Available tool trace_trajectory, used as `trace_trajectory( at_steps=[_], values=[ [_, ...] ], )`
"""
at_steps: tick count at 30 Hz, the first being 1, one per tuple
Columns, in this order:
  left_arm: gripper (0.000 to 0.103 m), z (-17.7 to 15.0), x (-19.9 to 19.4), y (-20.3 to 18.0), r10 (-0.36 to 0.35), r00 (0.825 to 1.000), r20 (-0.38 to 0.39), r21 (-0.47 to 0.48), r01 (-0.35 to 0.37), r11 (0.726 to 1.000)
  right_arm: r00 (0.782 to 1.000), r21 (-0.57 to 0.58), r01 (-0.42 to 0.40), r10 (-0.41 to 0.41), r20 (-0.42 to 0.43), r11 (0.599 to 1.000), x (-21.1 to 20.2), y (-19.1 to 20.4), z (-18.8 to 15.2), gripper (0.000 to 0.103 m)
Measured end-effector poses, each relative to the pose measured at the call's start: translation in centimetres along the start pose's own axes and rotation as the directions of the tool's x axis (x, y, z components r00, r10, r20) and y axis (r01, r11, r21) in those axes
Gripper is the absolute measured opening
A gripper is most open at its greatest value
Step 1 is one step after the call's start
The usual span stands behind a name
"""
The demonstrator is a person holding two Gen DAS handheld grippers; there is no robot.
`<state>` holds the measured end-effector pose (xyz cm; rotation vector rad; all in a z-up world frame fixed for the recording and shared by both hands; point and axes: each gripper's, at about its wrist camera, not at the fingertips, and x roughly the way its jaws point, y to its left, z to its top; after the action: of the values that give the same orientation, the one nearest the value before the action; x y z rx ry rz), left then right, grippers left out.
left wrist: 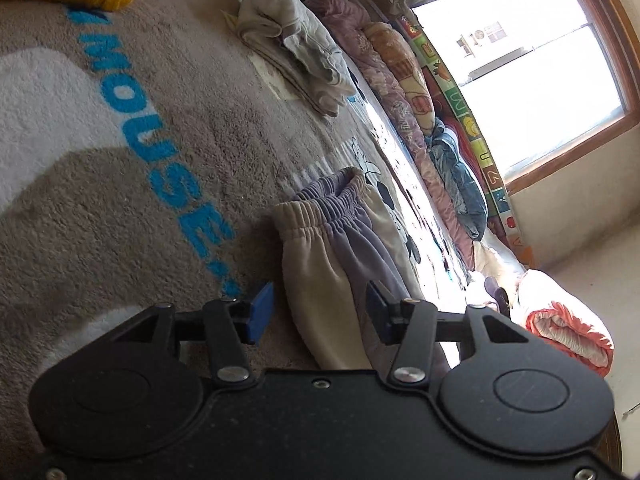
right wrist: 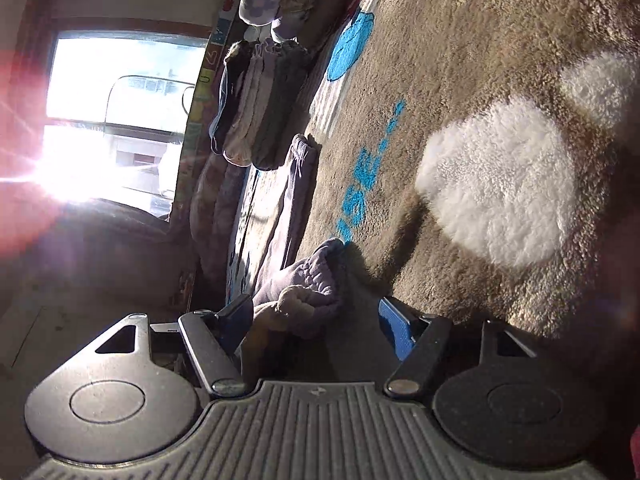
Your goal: Fold clothes
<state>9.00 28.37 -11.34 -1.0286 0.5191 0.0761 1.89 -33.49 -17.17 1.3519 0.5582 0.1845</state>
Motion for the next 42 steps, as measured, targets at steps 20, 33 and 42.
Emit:
trace_trajectory(
  at_steps=[20, 33, 42],
  values=[
    [0.001, -0.5, -2.7, -3.0, -0.015, 0.999, 0.035, 0.113, 0.011, 0.993, 0.997, -0.256, 0.034, -0.017, 0.07, 0.966, 1.9, 3.4, 0.6, 0.013],
    [0.007, 0.0, -4.8, 1.8, 0.07, 0.994, -0.085, 0.053, -0.066, 0.996, 0.99, -0.273, 0.138, -0.14, 0.014, 0.952, 0.7, 1.3, -0.2, 0.027],
    [0.034, 0.4, -3.9, 1.4, 0.069, 0.997, -0.021, 0.044, -0.068, 0.997, 0.988, -0.358, 0.154, -0.154, 0.028, 0.921, 1.6, 1.6, -0.8, 0.018]
  ],
)
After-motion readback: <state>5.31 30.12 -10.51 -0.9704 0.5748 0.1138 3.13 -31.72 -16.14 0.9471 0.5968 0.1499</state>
